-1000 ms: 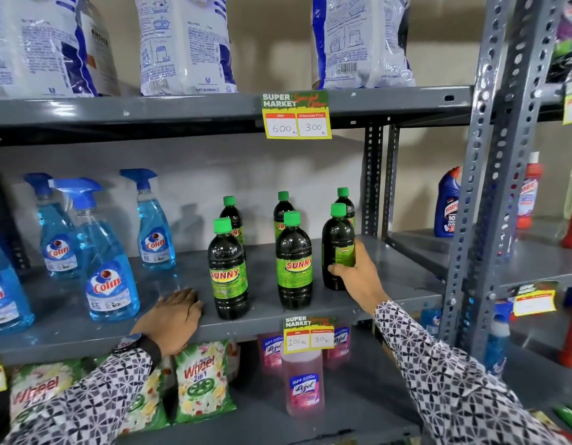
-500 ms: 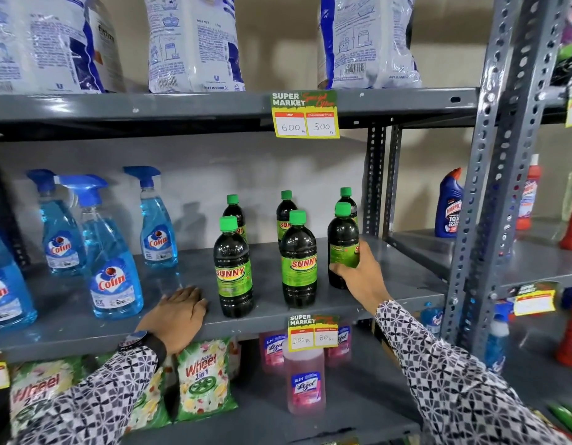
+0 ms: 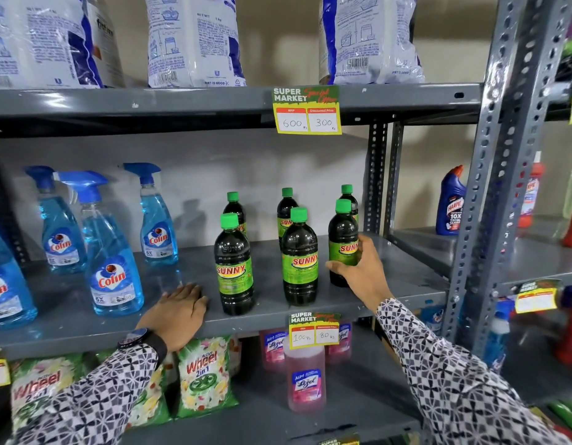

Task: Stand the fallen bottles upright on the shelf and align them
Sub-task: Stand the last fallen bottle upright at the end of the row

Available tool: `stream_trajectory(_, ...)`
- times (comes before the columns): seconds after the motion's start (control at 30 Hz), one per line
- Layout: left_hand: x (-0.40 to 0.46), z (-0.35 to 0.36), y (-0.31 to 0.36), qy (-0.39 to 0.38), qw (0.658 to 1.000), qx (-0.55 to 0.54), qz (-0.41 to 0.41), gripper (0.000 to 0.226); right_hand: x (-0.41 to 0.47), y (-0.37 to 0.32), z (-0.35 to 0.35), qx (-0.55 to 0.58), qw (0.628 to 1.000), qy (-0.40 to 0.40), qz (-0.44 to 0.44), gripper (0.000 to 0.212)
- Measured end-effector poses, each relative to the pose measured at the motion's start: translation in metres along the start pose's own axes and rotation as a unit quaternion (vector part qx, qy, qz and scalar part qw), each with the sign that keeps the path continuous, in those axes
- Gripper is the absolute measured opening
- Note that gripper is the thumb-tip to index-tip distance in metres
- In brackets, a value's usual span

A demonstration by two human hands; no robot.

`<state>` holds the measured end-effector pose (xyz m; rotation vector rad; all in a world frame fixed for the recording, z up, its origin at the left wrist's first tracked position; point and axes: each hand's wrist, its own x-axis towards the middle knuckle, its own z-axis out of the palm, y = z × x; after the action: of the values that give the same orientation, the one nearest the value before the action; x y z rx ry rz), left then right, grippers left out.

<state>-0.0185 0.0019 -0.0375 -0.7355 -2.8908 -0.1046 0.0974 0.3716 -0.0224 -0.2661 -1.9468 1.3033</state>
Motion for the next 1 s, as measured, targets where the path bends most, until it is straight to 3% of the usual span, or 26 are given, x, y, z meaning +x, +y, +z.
stream_trajectory(0.43,0.004,0.005,-0.006,0.003,0.999,0.034,0.021,0.053,-0.005,0.004,-0.016,-0.01,0.999,-0.04,0.02,0.081)
stream_trajectory(0.67,0.002,0.003,-0.003,-0.008,0.998,0.058,0.019,0.052,-0.024,0.01,-0.037,-0.007,0.999,-0.039,0.019,0.075)
stream_trajectory(0.9,-0.001,-0.003,0.002,-0.013,1.0,0.019,0.003,0.055,-0.042,0.005,-0.04,0.005,0.997,-0.067,0.024,0.1)
stream_trajectory(1.0,-0.01,-0.009,0.01,0.034,0.998,-0.056,-0.009,0.052,-0.057,0.0,-0.041,-0.043,0.998,0.033,0.003,0.099)
